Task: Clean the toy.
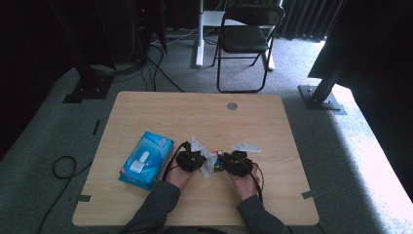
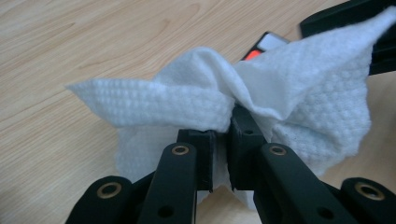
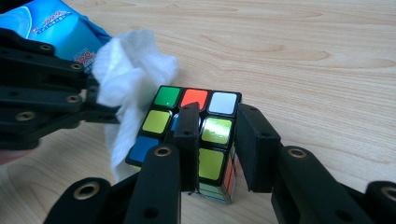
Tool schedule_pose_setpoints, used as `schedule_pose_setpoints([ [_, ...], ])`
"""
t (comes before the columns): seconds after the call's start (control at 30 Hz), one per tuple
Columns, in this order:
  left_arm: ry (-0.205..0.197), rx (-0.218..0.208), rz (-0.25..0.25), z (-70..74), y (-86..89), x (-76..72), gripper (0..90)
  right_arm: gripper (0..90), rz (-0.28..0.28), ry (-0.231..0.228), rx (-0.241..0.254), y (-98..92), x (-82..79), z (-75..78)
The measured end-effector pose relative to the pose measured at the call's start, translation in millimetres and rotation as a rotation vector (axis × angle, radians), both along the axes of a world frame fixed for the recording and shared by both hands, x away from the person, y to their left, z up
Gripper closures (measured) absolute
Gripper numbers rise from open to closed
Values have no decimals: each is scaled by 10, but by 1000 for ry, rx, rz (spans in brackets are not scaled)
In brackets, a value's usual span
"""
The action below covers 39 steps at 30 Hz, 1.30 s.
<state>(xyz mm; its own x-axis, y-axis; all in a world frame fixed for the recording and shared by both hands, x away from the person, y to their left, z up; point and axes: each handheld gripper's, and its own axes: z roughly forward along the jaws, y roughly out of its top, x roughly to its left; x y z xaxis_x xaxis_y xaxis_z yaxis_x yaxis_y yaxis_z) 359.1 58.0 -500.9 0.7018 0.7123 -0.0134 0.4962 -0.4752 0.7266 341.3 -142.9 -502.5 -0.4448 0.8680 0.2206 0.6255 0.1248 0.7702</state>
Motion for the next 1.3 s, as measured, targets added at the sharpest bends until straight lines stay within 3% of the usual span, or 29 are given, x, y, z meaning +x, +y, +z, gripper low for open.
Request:
schedule_pose_setpoints([
  [0.23, -19, 10, -19, 23, -40, -90, 823, 710, -1, 0, 0, 0, -1, 0],
  [0.47, -29, 18, -3, -32, -39, -113, 827, 710, -4, 0, 1, 4, -2, -1],
  [0.67, 6, 42, 2, -164, -58, -92, 833, 711, -5, -1, 2, 3, -4, -2],
  [0.8, 27, 26, 11, -219, -43, -42, 836, 710, -5, -2, 2, 5, -4, -3],
  [0.97, 45, 44, 18, -301, -65, -16, 837, 710, -6, -3, 2, 4, -5, -4],
  [1.3, 49, 43, 13, -327, -56, -24, 829, 711, -4, -4, 0, 5, -6, -3],
])
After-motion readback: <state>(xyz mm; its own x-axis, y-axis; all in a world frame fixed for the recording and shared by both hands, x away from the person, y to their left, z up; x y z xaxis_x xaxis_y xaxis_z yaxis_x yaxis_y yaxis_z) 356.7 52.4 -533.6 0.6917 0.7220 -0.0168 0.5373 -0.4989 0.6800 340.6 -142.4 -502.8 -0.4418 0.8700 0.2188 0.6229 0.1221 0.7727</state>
